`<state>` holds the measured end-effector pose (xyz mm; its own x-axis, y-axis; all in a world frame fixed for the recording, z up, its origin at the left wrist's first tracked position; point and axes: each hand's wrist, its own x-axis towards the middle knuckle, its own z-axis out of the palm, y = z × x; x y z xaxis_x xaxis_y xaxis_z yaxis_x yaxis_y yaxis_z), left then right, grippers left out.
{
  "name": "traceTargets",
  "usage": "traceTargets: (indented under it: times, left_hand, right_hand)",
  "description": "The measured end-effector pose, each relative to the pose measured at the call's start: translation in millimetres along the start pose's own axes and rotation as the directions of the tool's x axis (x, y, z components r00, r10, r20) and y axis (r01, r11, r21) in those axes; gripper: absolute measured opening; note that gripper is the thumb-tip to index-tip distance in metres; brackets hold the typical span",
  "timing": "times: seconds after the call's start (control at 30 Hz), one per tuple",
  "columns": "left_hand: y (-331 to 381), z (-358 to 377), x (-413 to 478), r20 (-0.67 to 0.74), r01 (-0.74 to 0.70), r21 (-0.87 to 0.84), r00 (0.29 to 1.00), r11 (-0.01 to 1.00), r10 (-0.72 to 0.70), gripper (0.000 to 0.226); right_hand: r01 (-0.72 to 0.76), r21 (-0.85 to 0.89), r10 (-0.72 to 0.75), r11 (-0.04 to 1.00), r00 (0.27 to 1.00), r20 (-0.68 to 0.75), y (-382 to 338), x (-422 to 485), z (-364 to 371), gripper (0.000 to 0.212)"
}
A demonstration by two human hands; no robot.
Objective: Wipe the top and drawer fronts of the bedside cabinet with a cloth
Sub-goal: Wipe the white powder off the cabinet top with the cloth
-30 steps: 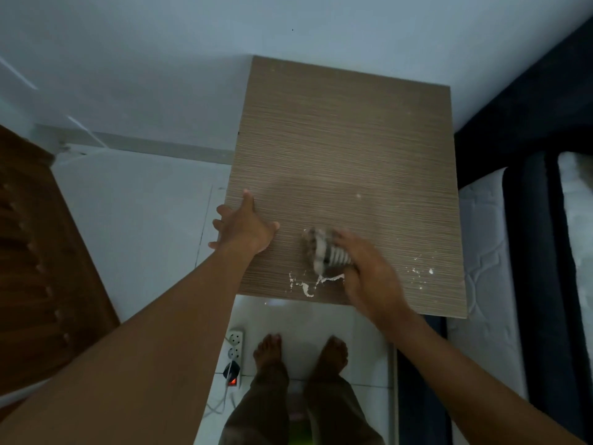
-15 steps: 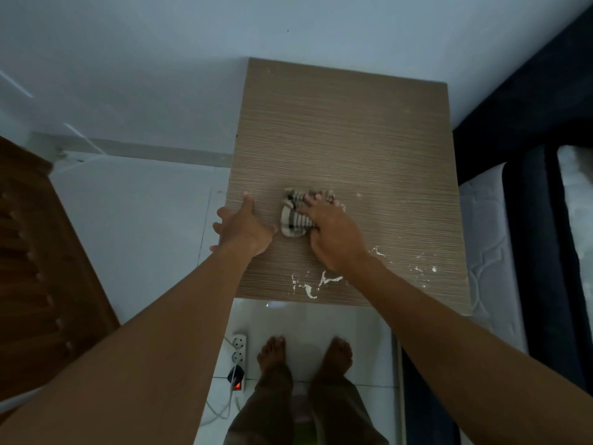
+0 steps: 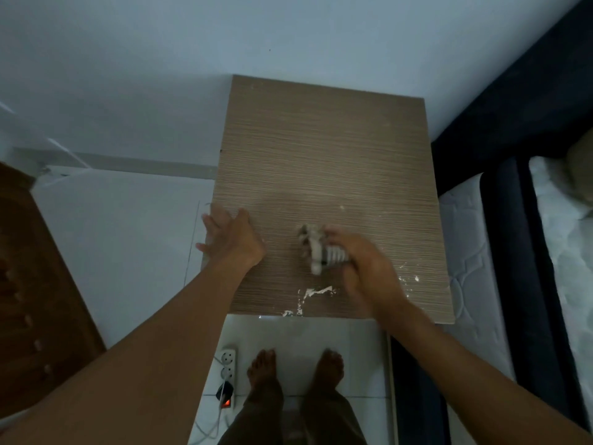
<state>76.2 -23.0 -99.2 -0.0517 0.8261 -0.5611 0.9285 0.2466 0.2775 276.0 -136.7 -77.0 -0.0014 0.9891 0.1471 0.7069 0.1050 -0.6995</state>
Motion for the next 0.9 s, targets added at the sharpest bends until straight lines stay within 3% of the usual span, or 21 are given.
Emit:
traceTargets:
  times: [0.1, 0.2, 0.3, 0.37, 0.43, 0.53, 0.7, 0.9]
  left_hand:
    - [17.1, 5.6, -3.3, 0.013, -0.113, 0.016, 0.993, 0.993, 0.113, 0.075]
    - [24.3, 12.1, -6.1, 0.045, -0.129, 0.04, 0.991, 0.991, 0.128, 0.086]
    - [23.0, 12.4, -7.6, 0.053, -0.134, 0.056, 0.99, 0.989, 0.131, 0.09]
    - [22.9, 11.8, -7.4, 0.059, -0.14, 0.059, 0.989, 0.988, 0.137, 0.09]
    - [23.7, 11.3, -7.7, 0.066, -0.141, 0.058, 0.988, 0.988, 0.137, 0.09]
    - [23.5, 10.9, -8.6, 0.087, -0.146, 0.052, 0.986, 0.988, 0.141, 0.087]
    - [25.5, 9.3, -9.4, 0.115, -0.141, 0.056, 0.984, 0.989, 0.134, 0.084]
    - [27.4, 8.3, -9.3, 0.127, -0.145, 0.097, 0.983, 0.985, 0.132, 0.084]
  right_hand:
    - [-0.254, -0.006, 0.25, 0.967, 0.955, -0.157, 9.9, 36.6, -23.1, 0.048]
    - [-0.483, -0.001, 0.463, 0.875, 0.838, -0.289, 39.9, 69.5, -31.7, 0.043]
    - [-0.602, -0.072, 0.568, 0.796, 0.782, -0.258, 64.0, 92.2, -23.5, 0.041]
    - [-0.555, -0.206, 0.544, 0.806, 0.832, -0.11, 66.5, 95.0, -10.2, 0.05]
    - [-0.369, -0.304, 0.406, 0.878, 0.911, 0.067, 62.0, 86.7, 2.9, 0.058]
    - [-0.165, -0.316, 0.243, 0.934, 0.944, 0.224, 57.9, 59.0, 7.9, 0.056]
    - [-0.04, -0.246, 0.119, 0.968, 0.941, 0.316, 52.8, -7.8, -2.0, 0.049]
    - [-0.033, -0.158, 0.089, 0.987, 0.93, 0.357, 45.2, -68.6, -3.5, 0.047]
